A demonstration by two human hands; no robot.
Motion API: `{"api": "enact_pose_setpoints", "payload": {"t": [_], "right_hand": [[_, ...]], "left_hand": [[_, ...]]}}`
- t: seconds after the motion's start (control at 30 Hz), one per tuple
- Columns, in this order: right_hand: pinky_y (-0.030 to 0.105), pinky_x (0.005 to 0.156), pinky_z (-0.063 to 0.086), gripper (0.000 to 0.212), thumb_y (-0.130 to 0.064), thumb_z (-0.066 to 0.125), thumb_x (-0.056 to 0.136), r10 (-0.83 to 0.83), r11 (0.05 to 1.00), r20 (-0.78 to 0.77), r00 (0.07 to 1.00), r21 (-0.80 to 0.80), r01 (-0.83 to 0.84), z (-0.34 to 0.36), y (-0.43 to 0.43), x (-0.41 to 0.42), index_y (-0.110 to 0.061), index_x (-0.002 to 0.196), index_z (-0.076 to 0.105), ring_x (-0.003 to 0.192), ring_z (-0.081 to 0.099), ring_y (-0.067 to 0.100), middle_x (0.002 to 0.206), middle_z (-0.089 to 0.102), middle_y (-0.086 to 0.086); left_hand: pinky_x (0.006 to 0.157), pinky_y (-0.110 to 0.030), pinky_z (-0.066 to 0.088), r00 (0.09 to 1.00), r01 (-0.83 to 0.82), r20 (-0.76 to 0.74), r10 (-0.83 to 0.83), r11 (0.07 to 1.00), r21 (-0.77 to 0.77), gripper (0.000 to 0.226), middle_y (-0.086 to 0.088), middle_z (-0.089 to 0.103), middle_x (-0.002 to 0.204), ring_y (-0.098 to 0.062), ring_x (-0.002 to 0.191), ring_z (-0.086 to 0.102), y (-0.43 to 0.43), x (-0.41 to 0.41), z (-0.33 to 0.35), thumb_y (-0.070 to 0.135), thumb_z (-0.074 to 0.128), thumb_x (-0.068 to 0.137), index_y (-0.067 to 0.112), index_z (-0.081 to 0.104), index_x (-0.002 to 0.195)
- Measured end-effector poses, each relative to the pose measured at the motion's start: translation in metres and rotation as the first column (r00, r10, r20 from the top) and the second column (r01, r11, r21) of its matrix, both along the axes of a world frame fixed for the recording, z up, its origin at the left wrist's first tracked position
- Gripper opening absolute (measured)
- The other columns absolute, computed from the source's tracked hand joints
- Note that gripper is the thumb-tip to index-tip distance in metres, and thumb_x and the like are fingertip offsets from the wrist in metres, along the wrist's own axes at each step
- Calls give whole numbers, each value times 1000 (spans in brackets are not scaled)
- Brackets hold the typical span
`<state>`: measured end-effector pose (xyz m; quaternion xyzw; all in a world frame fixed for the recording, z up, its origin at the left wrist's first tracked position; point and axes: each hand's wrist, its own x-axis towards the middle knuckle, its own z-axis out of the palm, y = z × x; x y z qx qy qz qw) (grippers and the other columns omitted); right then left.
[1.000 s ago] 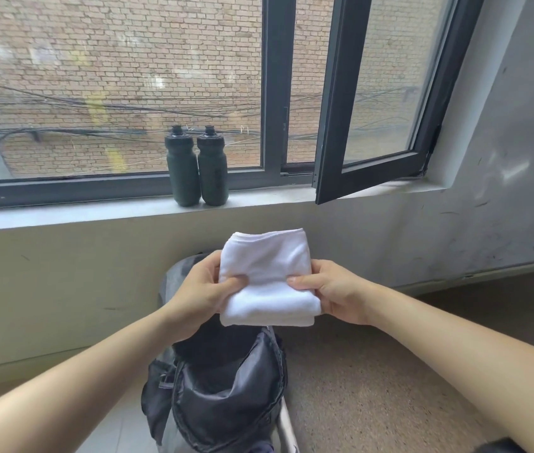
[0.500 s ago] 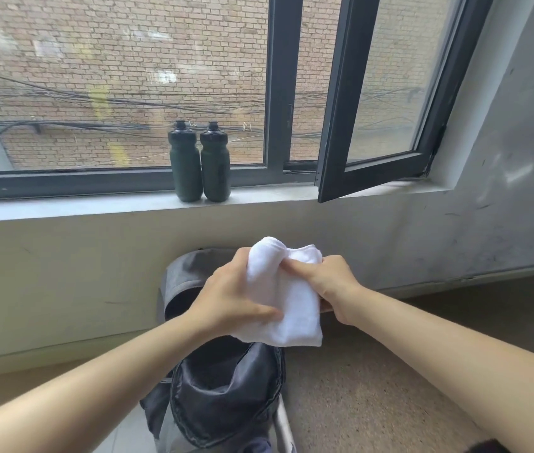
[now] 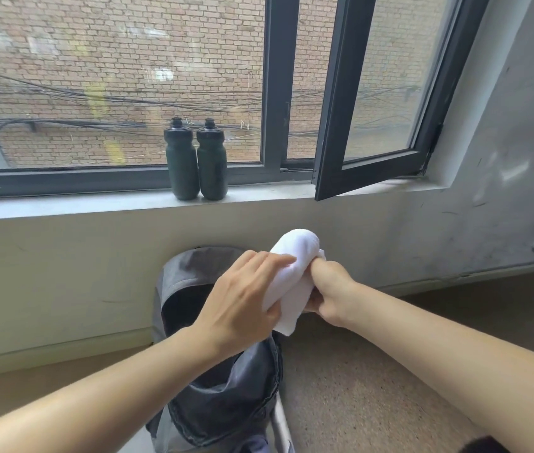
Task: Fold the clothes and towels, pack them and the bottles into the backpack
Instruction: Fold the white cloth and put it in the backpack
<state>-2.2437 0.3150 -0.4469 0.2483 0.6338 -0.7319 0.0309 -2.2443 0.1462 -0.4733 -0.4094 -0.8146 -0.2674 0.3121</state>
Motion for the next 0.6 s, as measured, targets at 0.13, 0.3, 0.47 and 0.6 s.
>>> {"api": "enact_pose_setpoints", "payload": {"t": [0.13, 0.3, 0.47, 0.6], "right_hand": [[48, 87, 57, 81, -76, 25, 97, 43, 915, -61, 997, -397, -64, 6, 7, -1, -10, 128, 61, 105, 72, 36, 114, 74, 23], [51, 96, 55, 69, -58, 63, 92, 303, 878, -236, 923, -307, -367, 7, 16, 2, -11, 141, 52, 111, 68, 35, 127, 68, 21], [50, 97, 52, 46, -23, 64, 95, 353, 920, -228, 908, -89, -380, -7, 10, 1, -7, 138, 59, 112, 66, 31, 137, 62, 22], [56, 108, 47, 54, -52, 48, 103, 406, 889, -256, 877, -111, -444, -8, -1, -1, -14, 140, 58, 124, 64, 32, 134, 66, 15]], "left_hand": [[94, -37, 53, 993, 117, -7, -118, 989, -89, 54, 9, 68, 132, -21, 113, 58, 0, 6, 0, 25, 69, 77, 17, 67, 131], [100, -31, 50, 951, 200, 237, -196, 980, 7, 40, 16, 69, 132, -8, 119, 57, -6, 0, 2, 31, 68, 85, 23, 75, 123], [75, -24, 53, 849, 0, 474, -233, 897, 442, 18, 11, 72, 100, -12, 93, 68, -12, -10, 7, 33, 73, 81, 27, 72, 99], [83, -19, 54, 621, 14, 737, -267, 944, 330, 58, 10, 52, 132, -3, 110, 63, -25, -17, 8, 41, 83, 82, 46, 43, 123]]}}
